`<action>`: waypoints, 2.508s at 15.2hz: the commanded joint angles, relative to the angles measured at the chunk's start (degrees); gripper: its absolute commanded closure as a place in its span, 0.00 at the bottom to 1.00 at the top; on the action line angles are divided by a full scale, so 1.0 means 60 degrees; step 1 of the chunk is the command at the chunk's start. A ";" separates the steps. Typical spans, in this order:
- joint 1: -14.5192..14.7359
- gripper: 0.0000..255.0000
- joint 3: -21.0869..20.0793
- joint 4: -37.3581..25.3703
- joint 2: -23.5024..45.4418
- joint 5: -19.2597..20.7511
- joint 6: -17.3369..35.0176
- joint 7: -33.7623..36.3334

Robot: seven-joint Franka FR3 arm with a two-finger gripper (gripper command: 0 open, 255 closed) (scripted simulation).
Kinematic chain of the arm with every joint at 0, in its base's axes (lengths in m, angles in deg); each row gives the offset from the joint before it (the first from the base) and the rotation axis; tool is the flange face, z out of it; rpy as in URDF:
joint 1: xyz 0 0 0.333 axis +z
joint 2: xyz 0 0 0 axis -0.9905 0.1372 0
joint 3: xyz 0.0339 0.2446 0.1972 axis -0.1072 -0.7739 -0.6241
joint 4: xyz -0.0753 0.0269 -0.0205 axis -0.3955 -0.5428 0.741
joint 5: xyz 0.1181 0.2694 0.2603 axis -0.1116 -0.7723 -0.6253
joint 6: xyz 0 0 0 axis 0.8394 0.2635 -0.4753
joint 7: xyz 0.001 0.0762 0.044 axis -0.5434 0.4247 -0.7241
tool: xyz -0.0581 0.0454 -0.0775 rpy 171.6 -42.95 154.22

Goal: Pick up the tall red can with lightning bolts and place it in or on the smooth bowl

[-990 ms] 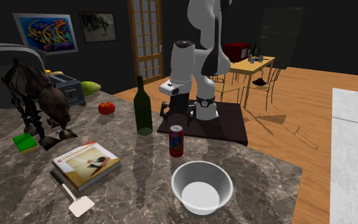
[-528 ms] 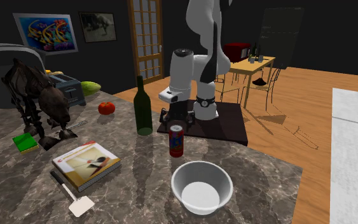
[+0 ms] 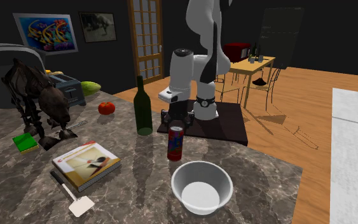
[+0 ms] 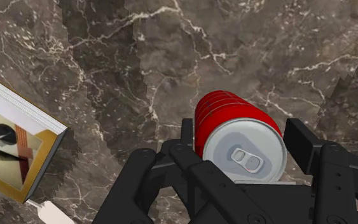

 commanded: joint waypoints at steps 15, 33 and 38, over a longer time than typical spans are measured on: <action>0.0012 1.00 -0.0044 -0.0266 -0.0939 -0.0028 -0.1236 -0.0069; 0.0053 1.00 -0.0180 -0.1425 -0.2451 -0.0150 -0.3903 -0.0237; 0.0239 1.00 -0.0396 -0.2294 -0.2070 -0.0329 -0.4418 -0.0018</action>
